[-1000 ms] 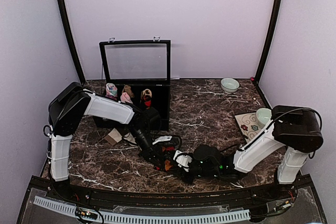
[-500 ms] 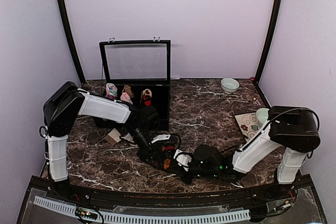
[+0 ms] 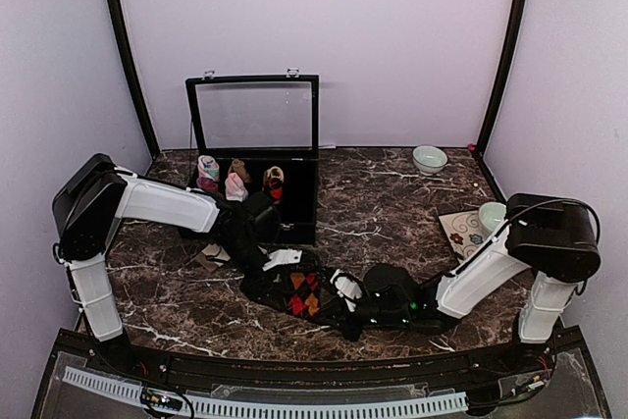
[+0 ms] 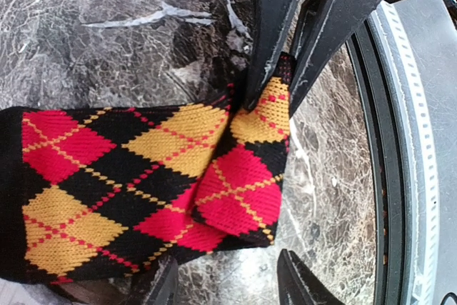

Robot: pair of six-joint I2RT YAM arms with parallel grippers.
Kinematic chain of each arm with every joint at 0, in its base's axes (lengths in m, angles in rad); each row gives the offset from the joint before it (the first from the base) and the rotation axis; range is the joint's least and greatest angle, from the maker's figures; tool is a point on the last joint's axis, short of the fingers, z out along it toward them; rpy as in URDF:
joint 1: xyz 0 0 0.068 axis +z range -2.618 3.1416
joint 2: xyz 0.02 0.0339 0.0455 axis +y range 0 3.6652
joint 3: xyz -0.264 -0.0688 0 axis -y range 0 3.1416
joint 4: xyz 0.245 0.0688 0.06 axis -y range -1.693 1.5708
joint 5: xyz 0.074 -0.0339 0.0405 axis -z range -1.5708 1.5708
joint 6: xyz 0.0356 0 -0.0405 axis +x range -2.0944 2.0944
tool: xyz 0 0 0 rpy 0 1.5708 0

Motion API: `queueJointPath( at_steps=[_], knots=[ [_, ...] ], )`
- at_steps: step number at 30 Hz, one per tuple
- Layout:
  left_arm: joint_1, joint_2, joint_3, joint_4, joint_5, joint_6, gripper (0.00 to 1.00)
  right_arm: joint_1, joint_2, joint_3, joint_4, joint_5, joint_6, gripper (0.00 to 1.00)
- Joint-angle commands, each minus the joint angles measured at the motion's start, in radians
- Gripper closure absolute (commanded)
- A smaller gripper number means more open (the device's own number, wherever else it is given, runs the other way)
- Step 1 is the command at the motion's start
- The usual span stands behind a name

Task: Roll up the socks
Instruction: Roll the sock at the center of the board.

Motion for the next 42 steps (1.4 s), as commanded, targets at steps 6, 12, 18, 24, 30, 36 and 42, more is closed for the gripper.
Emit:
queueJointPath(
  at_steps=[6, 12, 18, 24, 30, 36, 42],
  knots=[
    [-0.001, -0.088, -0.023, 0.033, 0.018, 0.021, 0.52, -0.027, 0.052, 0.082, -0.372, -0.132, 0.105, 1.00],
    [0.009, -0.234, -0.130, 0.142, -0.024, -0.013, 0.53, -0.059, 0.075, 0.051, -0.366, -0.196, 0.191, 1.00],
    [0.008, -0.328, -0.199, 0.197, 0.012, -0.005, 0.53, -0.079, 0.114, 0.057, -0.393, -0.227, 0.267, 1.00],
    [-0.074, -0.285, -0.227, 0.195, -0.056, 0.072, 0.55, -0.137, 0.175, 0.097, -0.479, -0.284, 0.381, 1.00],
    [-0.156, -0.265, -0.244, 0.322, -0.208, 0.096, 0.57, -0.181, 0.241, 0.107, -0.525, -0.357, 0.471, 1.00],
    [-0.174, -0.230, -0.226, 0.363, -0.247, 0.122, 0.58, -0.191, 0.266, 0.127, -0.587, -0.393, 0.486, 1.00],
    [-0.186, -0.175, -0.226, 0.336, -0.279, 0.154, 0.60, -0.198, 0.237, 0.153, -0.645, -0.391, 0.479, 1.00]
  ],
)
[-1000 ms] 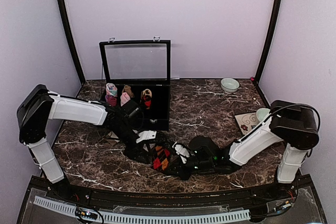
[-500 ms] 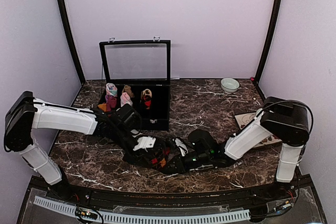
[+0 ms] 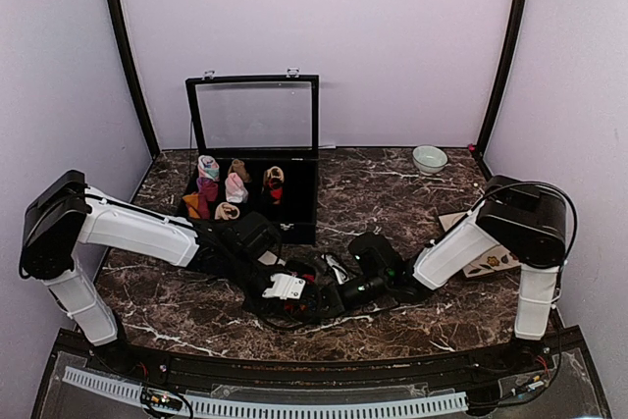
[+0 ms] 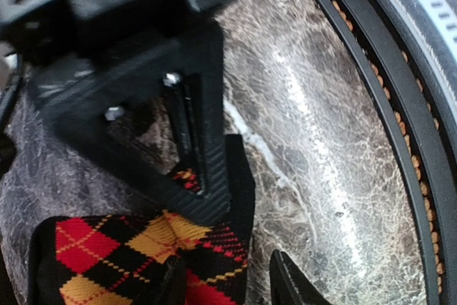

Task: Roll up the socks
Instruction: Roll the sock at the center of the board.

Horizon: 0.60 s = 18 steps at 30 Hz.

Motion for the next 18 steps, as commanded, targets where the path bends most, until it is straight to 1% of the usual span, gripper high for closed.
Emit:
queueJointPath(
  at_steps=[1, 5, 7, 9, 10, 11, 13, 14, 15, 16, 17, 18],
  knots=[
    [-0.009, 0.030, 0.004, -0.015, -0.047, 0.044, 0.61, -0.007, 0.084, -0.054, -0.431, 0.111, 0.002, 1.00],
    [-0.009, 0.039, -0.027, 0.009, -0.086, 0.050, 0.62, -0.009, 0.074, -0.050, -0.442, 0.107, -0.006, 1.00],
    [-0.009, 0.055, -0.027, 0.024, -0.118, 0.040, 0.66, -0.009, 0.070, -0.048, -0.442, 0.099, -0.012, 1.00],
    [-0.009, 0.077, -0.023, 0.022, -0.124, 0.038, 0.74, -0.009, 0.058, -0.053, -0.438, 0.095, -0.013, 1.00],
    [-0.009, 0.086, -0.021, 0.018, -0.120, 0.038, 0.80, -0.009, 0.046, -0.061, -0.432, 0.097, -0.013, 0.97],
    [-0.009, 0.095, -0.019, 0.011, -0.112, 0.039, 0.88, -0.009, 0.032, -0.071, -0.424, 0.101, -0.013, 0.93],
    [-0.009, 0.110, -0.006, -0.014, -0.088, 0.039, 0.97, -0.009, -0.010, -0.105, -0.391, 0.108, -0.012, 0.87],
    [-0.009, 0.119, 0.006, -0.037, -0.071, 0.039, 1.00, -0.010, -0.034, -0.124, -0.376, 0.113, -0.012, 0.82],
    [-0.009, 0.129, 0.020, -0.060, -0.053, 0.039, 1.00, -0.011, -0.071, -0.143, -0.356, 0.122, -0.017, 0.76],
    [-0.009, 0.136, 0.030, -0.072, -0.039, 0.036, 1.00, -0.010, -0.103, -0.166, -0.330, 0.133, -0.028, 0.64],
    [-0.009, 0.138, 0.036, -0.077, -0.025, 0.034, 1.00, -0.009, -0.139, -0.195, -0.301, 0.151, -0.038, 0.48],
    [-0.009, 0.139, 0.041, -0.084, -0.013, 0.030, 1.00, -0.007, -0.182, -0.220, -0.278, 0.182, -0.052, 0.39]
  ],
)
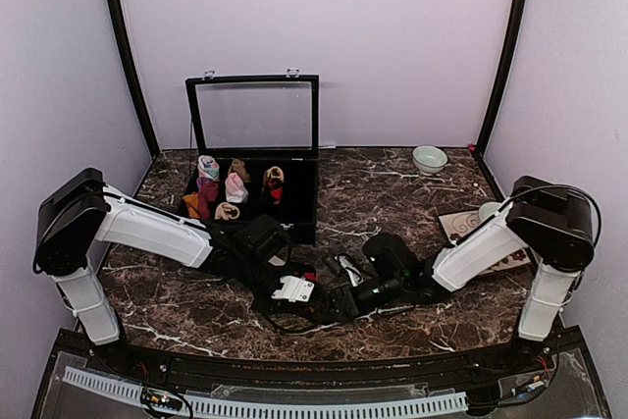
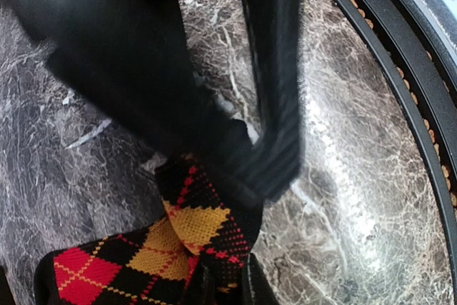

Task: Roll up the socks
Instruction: Roll the sock at the center of the board.

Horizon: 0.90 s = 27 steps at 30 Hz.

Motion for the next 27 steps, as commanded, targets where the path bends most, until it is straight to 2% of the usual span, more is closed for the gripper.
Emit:
queueJointPath(
  at_steps=[1, 8, 11, 13, 17, 27],
  knots=[
    [0.002, 0.050, 0.008, -0.138, 0.030, -0.016, 1.00, 0.000, -0.087, -0.151, -0.208, 0.186, -0.056, 0.37],
    [0.028, 0.073, 0.051, -0.211, 0.141, -0.071, 1.00, 0.033, -0.368, -0.342, -0.063, 0.390, -0.174, 0.43],
    [0.077, 0.109, 0.104, -0.279, 0.269, -0.107, 0.99, 0.157, -0.508, -0.426, 0.036, 0.549, -0.294, 0.43],
    [0.130, 0.149, 0.149, -0.330, 0.363, -0.126, 0.98, 0.217, -0.564, -0.430, 0.042, 0.616, -0.371, 0.41],
    [0.183, 0.237, 0.255, -0.461, 0.479, -0.121, 0.95, 0.253, -0.534, -0.332, -0.040, 0.657, -0.518, 0.40],
    [0.187, 0.301, 0.313, -0.558, 0.507, -0.073, 0.95, 0.302, -0.304, -0.021, -0.164, 0.600, -0.816, 0.40]
  ],
)
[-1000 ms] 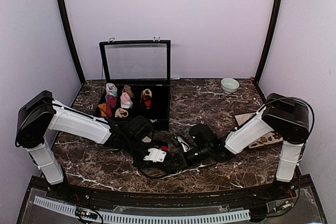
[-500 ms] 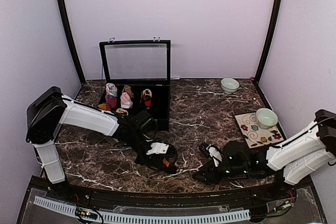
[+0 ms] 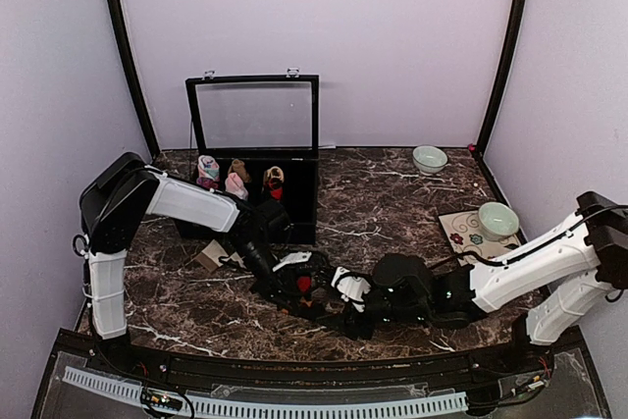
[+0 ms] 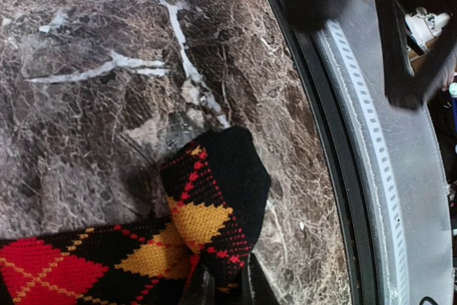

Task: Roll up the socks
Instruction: Roll the sock at the center of the board.

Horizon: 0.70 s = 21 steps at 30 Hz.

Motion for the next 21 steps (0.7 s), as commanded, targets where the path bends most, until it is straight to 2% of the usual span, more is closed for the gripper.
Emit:
queueJointPath(
  at_steps=[1, 11, 16, 21],
  knots=[
    [-0.005, 0.023, 0.006, -0.107, 0.002, 0.020, 0.94, 0.017, 0.097, 0.094, -0.039, -0.022, -0.168, 0.40],
    [-0.005, 0.054, 0.036, -0.122, -0.012, 0.036, 0.93, 0.018, 0.271, 0.198, -0.020, 0.031, -0.281, 0.42],
    [-0.005, 0.053, 0.043, -0.143, -0.009, 0.056, 0.91, 0.016, 0.350, 0.221, 0.057, 0.097, -0.287, 0.51],
    [-0.005, 0.053, 0.047, -0.154, -0.013, 0.068, 0.88, 0.014, 0.422, 0.246, 0.068, 0.074, -0.273, 0.59]
  ],
)
